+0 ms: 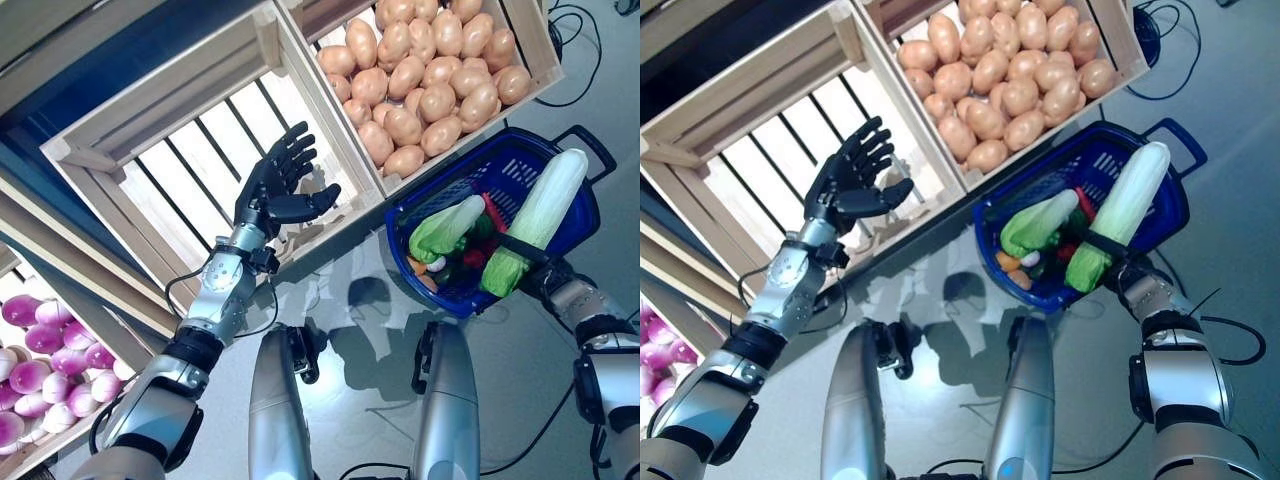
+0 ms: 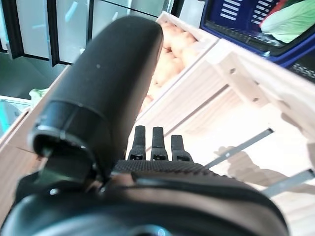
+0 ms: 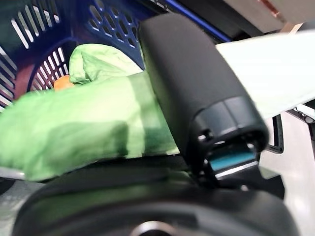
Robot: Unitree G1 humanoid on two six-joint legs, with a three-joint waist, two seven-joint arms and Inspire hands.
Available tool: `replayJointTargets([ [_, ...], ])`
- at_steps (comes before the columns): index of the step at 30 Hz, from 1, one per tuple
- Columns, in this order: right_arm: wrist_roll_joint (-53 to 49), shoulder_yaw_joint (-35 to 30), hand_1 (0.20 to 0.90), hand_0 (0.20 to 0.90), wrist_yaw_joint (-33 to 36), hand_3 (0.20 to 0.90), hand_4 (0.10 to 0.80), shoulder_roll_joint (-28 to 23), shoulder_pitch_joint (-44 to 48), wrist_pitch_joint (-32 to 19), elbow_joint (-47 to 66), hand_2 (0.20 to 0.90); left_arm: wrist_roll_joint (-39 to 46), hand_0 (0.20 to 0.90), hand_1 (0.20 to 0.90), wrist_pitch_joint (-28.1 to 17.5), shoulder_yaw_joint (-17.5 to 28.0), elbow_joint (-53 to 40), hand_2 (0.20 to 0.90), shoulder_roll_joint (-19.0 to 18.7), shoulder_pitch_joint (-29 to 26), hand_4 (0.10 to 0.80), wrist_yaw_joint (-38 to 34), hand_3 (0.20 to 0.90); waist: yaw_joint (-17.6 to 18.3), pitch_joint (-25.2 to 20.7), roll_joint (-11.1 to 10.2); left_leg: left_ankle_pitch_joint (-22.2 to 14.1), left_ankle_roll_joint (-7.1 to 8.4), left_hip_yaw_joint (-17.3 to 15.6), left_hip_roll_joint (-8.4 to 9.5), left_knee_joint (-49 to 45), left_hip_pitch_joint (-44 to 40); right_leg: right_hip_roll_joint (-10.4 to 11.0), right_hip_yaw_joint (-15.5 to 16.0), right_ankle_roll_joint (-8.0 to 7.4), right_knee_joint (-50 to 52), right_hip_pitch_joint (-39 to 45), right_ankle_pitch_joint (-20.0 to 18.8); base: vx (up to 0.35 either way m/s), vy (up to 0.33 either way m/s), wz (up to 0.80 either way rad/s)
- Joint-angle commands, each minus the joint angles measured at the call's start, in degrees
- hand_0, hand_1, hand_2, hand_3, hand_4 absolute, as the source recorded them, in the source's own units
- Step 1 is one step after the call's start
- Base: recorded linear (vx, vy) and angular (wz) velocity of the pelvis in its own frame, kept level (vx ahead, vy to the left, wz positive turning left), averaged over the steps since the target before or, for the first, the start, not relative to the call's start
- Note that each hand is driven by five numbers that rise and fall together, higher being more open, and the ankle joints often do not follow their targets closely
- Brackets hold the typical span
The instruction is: Put vegetables into the basket
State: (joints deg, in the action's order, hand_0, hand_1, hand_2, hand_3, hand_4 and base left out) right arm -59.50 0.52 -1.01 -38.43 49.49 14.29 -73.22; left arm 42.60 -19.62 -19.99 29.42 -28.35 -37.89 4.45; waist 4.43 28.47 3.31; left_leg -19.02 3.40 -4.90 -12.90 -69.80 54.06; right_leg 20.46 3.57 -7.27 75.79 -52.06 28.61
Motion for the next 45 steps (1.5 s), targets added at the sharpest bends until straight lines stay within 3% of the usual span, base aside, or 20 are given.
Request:
replayJointTargets([
  [1, -3.8, -0.31, 0.9, 0.9, 2.06, 0.9, 0.8, -5.03, 2.11, -2.75, -3.59, 0.9, 1.88, 0.9, 0.9, -5.27, -0.4, -4.37, 0.9, -1.42, -4.39, 0.8, 0.62, 0.9, -0.55, -5.04, -0.32, -10.58, 2.55, 0.93, -1.55, -5.81, -4.12, -1.41, 0.9, 3.01, -5.18, 0.84, -6.93, 0.033, -0.027, 0.04],
  [17, -1.32, -0.97, 0.9, 0.9, 0.35, 0.9, 0.8, -4.75, -0.25, -0.59, -6.49, 0.9, 3.9, 0.9, 0.9, -5.97, -1.51, -2.09, 0.9, -2.02, -4.65, 0.8, 3.17, 0.9, -1.23, -7.85, -1.54, -7.44, 2.95, 0.91, -2.34, 2.51, -10.07, -1.95, 0.98, 2.17, -12.22, 5.84, -9.24, 0.032, -0.011, 0.02],
  [20, -1.04, -0.83, 0.9, 0.9, 0.09, 0.9, 0.8, -3.09, -1.56, -0.95, -6.19, 0.9, 2.93, 0.9, 0.9, -6.49, -1.8, -1.32, 0.9, -1.43, -4.03, 0.8, 3.14, 0.9, -1.38, -9.08, -1.89, -4.71, 3.08, 0.01, -2.65, 8.03, -13.38, -2.27, 1.23, 1.94, -16.71, 8.79, -11.03, 0.012, 0.035, 0.0],
  [22, -0.67, -0.76, 0.9, 0.9, -0.21, 0.9, 0.8, -2.27, -2.46, -1.51, -5.77, 0.9, 1.9, 0.9, 0.9, -6.95, -2.0, -1.08, 0.9, -1.0, -3.62, 0.8, 1.99, 0.9, -1.6, -9.88, -2.34, -1.0, 2.64, -1.32, -3.1, 13.25, -15.79, -2.37, 1.84, 2.3, -20.99, 11.11, -13.86, -0.04, 0.027, 0.03],
  [29, -0.79, -1.43, 0.9, 0.9, -1.3, 0.9, 0.8, 3.91, -7.58, -10.7, 1.27, 0.9, 0.67, 0.9, 0.9, -6.41, -1.62, -0.03, 0.9, 1.12, -1.04, 0.8, 0.32, 0.9, -1.87, -14.16, -3.74, 4.99, 2.71, -3.7, -3.55, 28.63, -26.41, -3.82, 4.05, 1.67, -35.4, 22.69, -18.58, 0.062, 0.005, -0.04],
  [33, -1.64, 0.8, 0.9, 0.9, 3.59, 0.9, 0.8, 11.61, -15.67, -17.8, 16.24, 0.9, -3.35, 0.9, 0.9, -5.37, -1.52, -2.05, 0.9, 3.12, 5.3, 0.8, 0.19, 0.9, -1.46, -17.31, -4.79, 9.1, 3.01, -5.93, -2.98, 38.88, -33.85, -6.13, 5.55, 1.24, -46.88, 30.95, -22.01, 0.109, -0.038, -0.01],
  [36, 2.12, 4.32, 0.9, 0.9, 9.49, 0.9, 0.8, 18.0, -24.7, -19.67, 30.87, 0.9, -6.38, 0.9, 0.9, -5.26, -0.42, -3.23, 0.9, 6.92, 13.46, 0.8, 0.46, 0.9, -1.11, -20.09, -5.17, 12.75, 3.1, -7.63, -1.27, 47.63, -40.62, -8.92, 5.42, 0.89, -57.12, 38.37, -24.67, 0.166, 0.015, -0.04],
  [39, 5.36, 7.8, 0.9, 0.9, 10.4, 0.9, 0.8, 23.2, -32.76, -20.42, 39.75, 0.9, -8.18, 0.9, 0.9, -4.86, 0.62, -1.7, 0.9, 9.55, 21.04, 0.8, 0.21, 0.9, -1.06, -23.13, -4.95, 16.32, 3.04, -8.44, 0.24, 57.52, -47.14, -11.05, 4.95, 0.25, -65.97, 44.87, -26.93, 0.219, 0.066, -0.12],
  [45, 15.56, 13.74, 0.9, 0.9, 8.72, 0.9, 0.8, 27.28, -42.94, -18.01, 49.37, 0.9, -10.8, 0.9, 0.9, -2.96, 2.34, 1.84, 0.9, 12.52, 30.17, 0.8, -1.15, 0.9, -0.86, -25.94, -4.71, 19.99, 2.78, -9.41, 2.78, 68.97, -54.3, -11.96, 5.27, -0.9, -74.87, 51.21, -30.03, 0.138, 0.032, -0.01],
])
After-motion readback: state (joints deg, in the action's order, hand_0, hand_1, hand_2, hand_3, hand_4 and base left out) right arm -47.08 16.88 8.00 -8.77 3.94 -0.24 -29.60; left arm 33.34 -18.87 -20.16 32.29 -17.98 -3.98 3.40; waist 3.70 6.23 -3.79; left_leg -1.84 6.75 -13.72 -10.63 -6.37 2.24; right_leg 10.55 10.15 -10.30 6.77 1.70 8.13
